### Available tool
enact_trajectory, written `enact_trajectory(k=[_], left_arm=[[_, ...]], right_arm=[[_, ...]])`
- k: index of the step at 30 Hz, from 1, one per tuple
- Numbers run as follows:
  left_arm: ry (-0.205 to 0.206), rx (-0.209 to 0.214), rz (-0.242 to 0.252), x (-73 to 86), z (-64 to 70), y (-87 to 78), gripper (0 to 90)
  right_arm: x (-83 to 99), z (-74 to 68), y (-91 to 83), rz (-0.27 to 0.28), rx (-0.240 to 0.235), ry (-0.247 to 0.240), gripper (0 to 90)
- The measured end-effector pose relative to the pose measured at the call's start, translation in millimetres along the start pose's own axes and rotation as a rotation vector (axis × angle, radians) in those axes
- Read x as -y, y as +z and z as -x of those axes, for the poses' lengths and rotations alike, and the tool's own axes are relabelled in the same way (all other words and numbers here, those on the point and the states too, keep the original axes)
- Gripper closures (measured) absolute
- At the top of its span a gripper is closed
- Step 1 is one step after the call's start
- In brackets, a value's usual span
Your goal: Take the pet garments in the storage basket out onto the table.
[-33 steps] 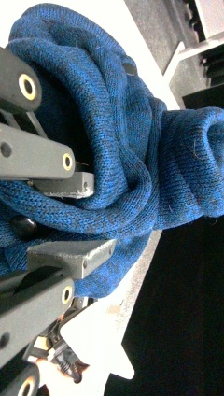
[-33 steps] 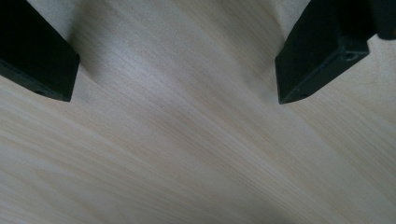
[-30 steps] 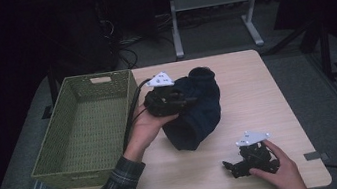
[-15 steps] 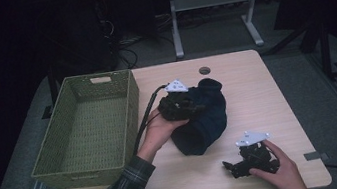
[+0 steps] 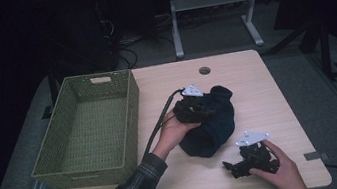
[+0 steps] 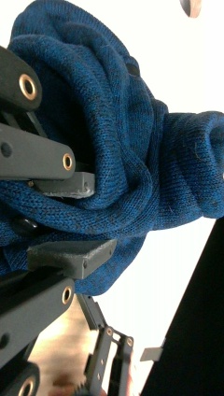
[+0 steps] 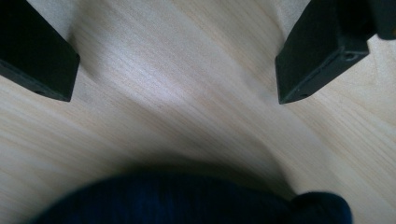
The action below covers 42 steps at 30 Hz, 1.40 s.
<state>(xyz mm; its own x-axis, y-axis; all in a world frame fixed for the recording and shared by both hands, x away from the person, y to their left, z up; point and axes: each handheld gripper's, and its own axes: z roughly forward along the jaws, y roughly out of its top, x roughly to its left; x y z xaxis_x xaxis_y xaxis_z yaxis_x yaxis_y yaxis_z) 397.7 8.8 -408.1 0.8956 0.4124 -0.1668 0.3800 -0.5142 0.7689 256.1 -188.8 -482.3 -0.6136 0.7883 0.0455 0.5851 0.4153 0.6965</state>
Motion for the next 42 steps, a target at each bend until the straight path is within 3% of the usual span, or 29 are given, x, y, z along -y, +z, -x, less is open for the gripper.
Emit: enact_trajectory(k=[3, 9, 16, 18, 22, 26, 33, 42], left_arm=[[-0.001, 0.004, -0.023, 4.9, -0.2, 15.5, 70.2], [0.003, 0.004, -0.046, 10.6, -1.8, 30.6, 69.3], [0.001, 0.009, -0.055, 13.6, -3.1, 35.8, 59.0], [0.003, 0.008, -0.048, 13.0, -2.7, 34.7, 57.2], [0.007, 0.005, -0.047, 12.2, -2.2, 32.8, 44.0], [0.011, -0.002, -0.050, 10.7, -1.3, 27.9, 36.6], [0.022, -0.031, -0.039, 5.4, 1.2, 10.1, 24.1], [0.025, -0.054, -0.023, 1.6, 3.8, -8.2, 19.0]], right_arm=[[0.0, 0.3, 0.0, 0.001, 0.002, -0.004, 0.0], [0.0, 0.2, 0.1, 0.002, 0.001, -0.004, 0.0], [0.0, 0.4, 0.1, 0.002, 0.001, -0.008, 0.0], [0.0, 0.5, 0.1, 0.002, 0.001, -0.009, 0.0], [0.0, 0.2, 0.1, 0.002, 0.000, -0.005, 0.0], [0.0, 0.3, 0.1, 0.003, 0.000, -0.006, 0.0], [0.0, 0.2, 0.0, 0.002, 0.000, -0.006, 0.0], [0.0, -0.1, 0.0, 0.000, -0.002, -0.001, 0.0]])
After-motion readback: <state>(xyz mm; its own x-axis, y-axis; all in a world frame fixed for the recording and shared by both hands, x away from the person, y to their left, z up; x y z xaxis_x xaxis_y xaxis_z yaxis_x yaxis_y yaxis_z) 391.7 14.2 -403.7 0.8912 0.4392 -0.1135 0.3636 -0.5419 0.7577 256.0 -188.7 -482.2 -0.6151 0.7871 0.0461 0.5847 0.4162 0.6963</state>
